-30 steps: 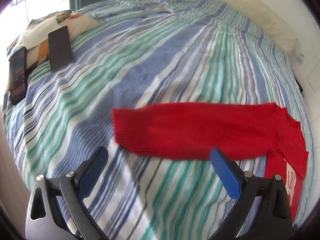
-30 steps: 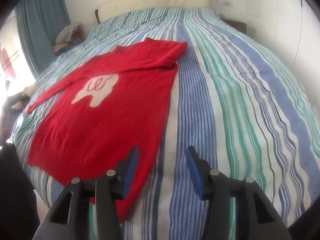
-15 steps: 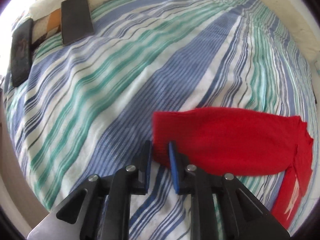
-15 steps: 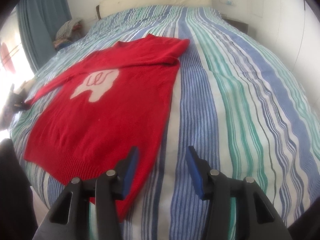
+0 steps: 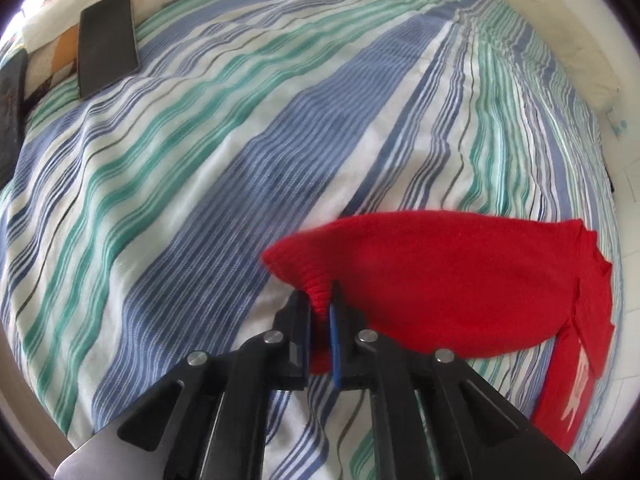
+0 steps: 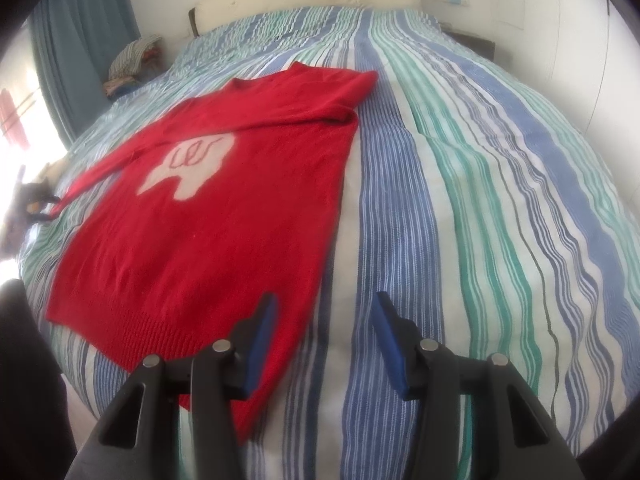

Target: Fold small clothes

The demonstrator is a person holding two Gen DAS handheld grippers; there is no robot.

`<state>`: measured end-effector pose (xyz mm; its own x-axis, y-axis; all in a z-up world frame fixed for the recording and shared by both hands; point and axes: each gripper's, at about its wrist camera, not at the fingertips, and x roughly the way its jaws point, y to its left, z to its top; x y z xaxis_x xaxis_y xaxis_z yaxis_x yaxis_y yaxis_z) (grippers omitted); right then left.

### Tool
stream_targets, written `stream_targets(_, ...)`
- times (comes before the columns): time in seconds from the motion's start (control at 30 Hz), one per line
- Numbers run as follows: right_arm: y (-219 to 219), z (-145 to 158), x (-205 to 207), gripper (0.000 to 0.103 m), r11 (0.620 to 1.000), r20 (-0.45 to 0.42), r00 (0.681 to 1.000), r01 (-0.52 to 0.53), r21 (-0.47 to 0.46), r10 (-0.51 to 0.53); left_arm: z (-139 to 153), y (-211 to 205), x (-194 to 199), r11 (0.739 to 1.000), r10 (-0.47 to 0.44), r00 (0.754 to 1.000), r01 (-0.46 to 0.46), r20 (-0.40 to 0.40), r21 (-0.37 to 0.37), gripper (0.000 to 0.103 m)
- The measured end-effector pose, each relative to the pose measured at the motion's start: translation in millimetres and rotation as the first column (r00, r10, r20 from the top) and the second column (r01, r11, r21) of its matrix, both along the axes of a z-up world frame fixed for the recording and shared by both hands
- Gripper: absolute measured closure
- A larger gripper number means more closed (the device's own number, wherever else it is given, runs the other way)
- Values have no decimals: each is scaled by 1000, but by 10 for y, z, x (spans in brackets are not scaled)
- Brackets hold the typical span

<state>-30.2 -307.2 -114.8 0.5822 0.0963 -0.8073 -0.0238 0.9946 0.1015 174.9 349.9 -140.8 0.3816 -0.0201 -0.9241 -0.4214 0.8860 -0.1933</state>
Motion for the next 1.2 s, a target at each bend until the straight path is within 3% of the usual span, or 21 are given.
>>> stream_targets(0.07,-13,5,-7,54,1000,-1,1000,5,4,-5,222,-148,7,995,-34,999,32,20,97,97)
stream_targets(0.13,-38,25,-19,55,1000,5,1000,15,10,-15,519,-266,64,988,-65,997,58,45,145,98)
stream_targets(0.23,-62,46,-25,54,999,13,1000,22,27,-23,1080,-571,206,976,-151,981,128,118,178,98)
stream_targets(0.3,-63,39,-2,54,999,13,1000,19,39,-20,1458,-900,346,964,-224,958,192,179,182,98)
stream_targets(0.43,-34,34,40,54,999,14,1000,7,54,-8,2068,-1813,621,923,-382,875,348,297,164,98)
stream_targets(0.53,-35,61,24,54,998,25,1000,6,56,-7,2311,-2598,782,867,-495,792,478,356,142,98)
stream_targets(0.67,-104,91,-3,54,997,35,999,26,72,-29,2301,-3560,918,777,-616,692,613,377,144,97)
stream_targets(0.7,-126,97,-7,54,997,37,999,33,76,-36,2232,-3768,946,749,-645,667,647,373,140,93)
stream_targets(0.73,-146,103,-10,54,996,39,998,40,80,-43,2138,-3935,980,728,-667,654,673,358,127,80)
stream_targets(0.77,-167,109,-12,54,995,41,998,46,86,-50,2029,-4054,1017,721,-676,657,685,334,110,72)
stream_targets(0.8,-184,113,-13,54,994,43,997,52,91,-56,1925,-4125,1054,725,-674,674,681,303,97,45)
stream_targets(0.83,-198,117,-14,55,994,44,997,57,97,-62,1846,-4137,1066,736,-663,689,672,293,86,33)
stream_targets(0.93,-226,141,-29,54,992,52,996,65,109,-71,1640,-3910,1060,764,-624,720,644,304,44,31)
stream_targets(1.1,-266,156,-22,54,988,58,995,67,139,-76,1117,-3210,963,843,-536,821,534,198,66,31)
stream_targets(1.2,-272,118,35,54,985,42,996,68,159,-76,763,-2779,744,868,-497,856,492,146,69,31)
